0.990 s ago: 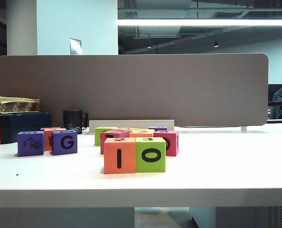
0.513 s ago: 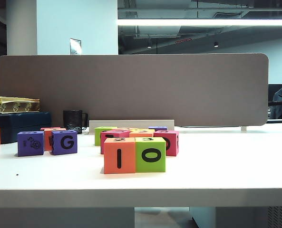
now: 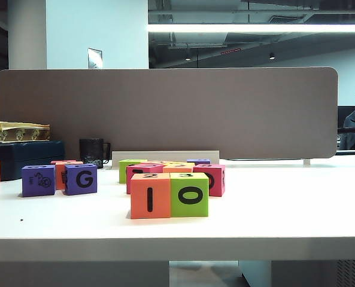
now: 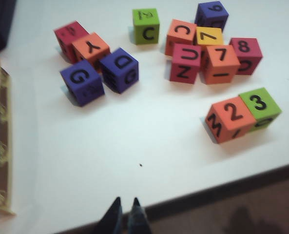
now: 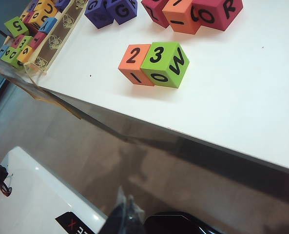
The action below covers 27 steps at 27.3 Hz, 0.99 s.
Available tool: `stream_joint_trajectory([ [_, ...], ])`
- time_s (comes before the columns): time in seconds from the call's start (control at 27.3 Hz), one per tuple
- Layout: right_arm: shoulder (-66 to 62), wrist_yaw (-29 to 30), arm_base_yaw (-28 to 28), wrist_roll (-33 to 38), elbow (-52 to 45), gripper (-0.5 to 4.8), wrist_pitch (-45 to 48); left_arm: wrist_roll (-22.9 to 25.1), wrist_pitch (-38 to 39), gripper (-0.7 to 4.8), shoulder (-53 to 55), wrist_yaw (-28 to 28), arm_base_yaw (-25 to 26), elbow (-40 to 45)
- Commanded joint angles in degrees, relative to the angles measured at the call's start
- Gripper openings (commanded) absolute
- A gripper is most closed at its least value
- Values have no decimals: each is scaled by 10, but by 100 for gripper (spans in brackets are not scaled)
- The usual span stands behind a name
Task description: Select the appropriate blocks from the scattered letter blocks on the table and arrange them in a row to spell out "23".
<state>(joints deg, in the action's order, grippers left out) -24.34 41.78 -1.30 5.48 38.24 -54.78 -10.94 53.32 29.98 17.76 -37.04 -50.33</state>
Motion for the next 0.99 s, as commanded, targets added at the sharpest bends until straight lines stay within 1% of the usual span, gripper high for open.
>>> stream_joint_trajectory([
  [0.04, 0, 3, 0, -2, 2, -1, 6, 63, -122, 21, -8, 120, 12, 33],
  [0.07, 1, 3, 0, -2, 2, -1, 6, 90, -204, 21, -14, 143, 36, 62],
  [0.11, 1, 3, 0, -2, 2, -1, 6, 101, -259, 21, -19, 142, 58, 83],
  [0.18, 1, 3, 0, -2, 2, -1, 6, 110, -344, 21, -31, 135, 105, 122],
  [0.22, 1, 3, 0, -2, 2, -1, 6, 110, -374, 21, -35, 125, 127, 138],
  [0.26, 1, 3, 0, -2, 2, -1, 6, 110, -407, 21, -42, 102, 154, 159],
  [0.37, 1, 3, 1, -2, 2, -1, 6, 110, -462, 21, -60, 29, 220, 207],
  [0.55, 2, 3, 0, -2, 2, -1, 6, 109, -509, 21, -106, -71, 300, 275],
  [0.7, 2, 3, 1, -2, 2, -1, 6, 104, -526, 21, -150, -130, 339, 327],
  [0.81, 2, 3, 1, -2, 2, -1, 6, 82, -531, 21, -182, -141, 361, 364],
  [0.84, 2, 3, 1, -2, 2, -1, 6, 64, -534, 21, -199, -141, 368, 388],
  [0.88, 2, 3, 1, -2, 2, -1, 6, 57, -534, 21, -212, -141, 368, 407],
  [0.99, 2, 3, 1, -2, 2, -1, 6, 58, -535, 21, -244, -141, 368, 454],
])
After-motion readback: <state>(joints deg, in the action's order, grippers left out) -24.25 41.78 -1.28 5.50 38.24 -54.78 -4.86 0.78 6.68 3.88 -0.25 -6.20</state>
